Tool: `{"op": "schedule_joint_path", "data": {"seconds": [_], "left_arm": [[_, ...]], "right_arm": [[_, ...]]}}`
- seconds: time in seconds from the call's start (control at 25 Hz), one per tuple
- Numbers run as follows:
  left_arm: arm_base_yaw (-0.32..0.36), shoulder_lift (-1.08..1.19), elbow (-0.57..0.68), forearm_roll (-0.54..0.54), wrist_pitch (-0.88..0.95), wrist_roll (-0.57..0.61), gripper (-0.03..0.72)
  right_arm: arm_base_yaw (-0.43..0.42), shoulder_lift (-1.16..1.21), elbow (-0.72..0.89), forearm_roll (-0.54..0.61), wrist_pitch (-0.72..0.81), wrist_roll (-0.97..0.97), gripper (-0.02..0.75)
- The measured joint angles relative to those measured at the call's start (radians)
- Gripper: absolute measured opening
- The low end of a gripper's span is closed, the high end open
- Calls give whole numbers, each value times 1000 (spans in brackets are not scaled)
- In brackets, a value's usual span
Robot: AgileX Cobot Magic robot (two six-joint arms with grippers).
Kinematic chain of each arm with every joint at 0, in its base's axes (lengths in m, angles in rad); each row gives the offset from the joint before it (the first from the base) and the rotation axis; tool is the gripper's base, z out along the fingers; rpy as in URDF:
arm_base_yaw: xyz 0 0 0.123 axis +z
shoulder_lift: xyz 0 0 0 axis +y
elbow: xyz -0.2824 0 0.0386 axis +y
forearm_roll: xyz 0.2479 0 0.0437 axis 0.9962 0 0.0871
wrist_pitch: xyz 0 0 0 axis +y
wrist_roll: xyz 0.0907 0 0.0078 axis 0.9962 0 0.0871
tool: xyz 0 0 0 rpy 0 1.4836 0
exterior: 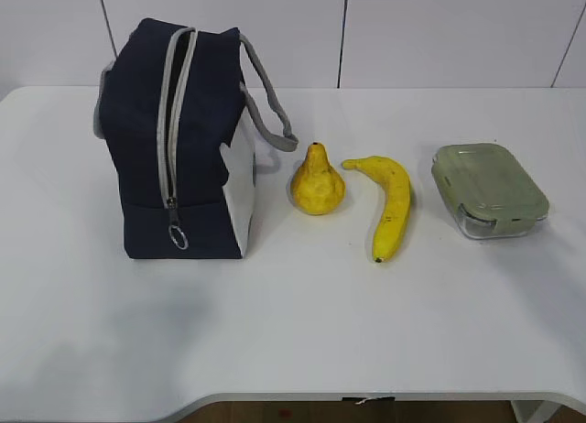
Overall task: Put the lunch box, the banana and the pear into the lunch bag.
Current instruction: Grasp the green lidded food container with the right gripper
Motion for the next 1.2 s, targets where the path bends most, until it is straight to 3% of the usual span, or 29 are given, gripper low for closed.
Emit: {"op": "schedule_joint_path", "data": {"seconds": [1.2], "left_arm": [[0,0,0,0,0,0,237]], "right_arm": [[-2,603,-575,28,348,3,430]]}}
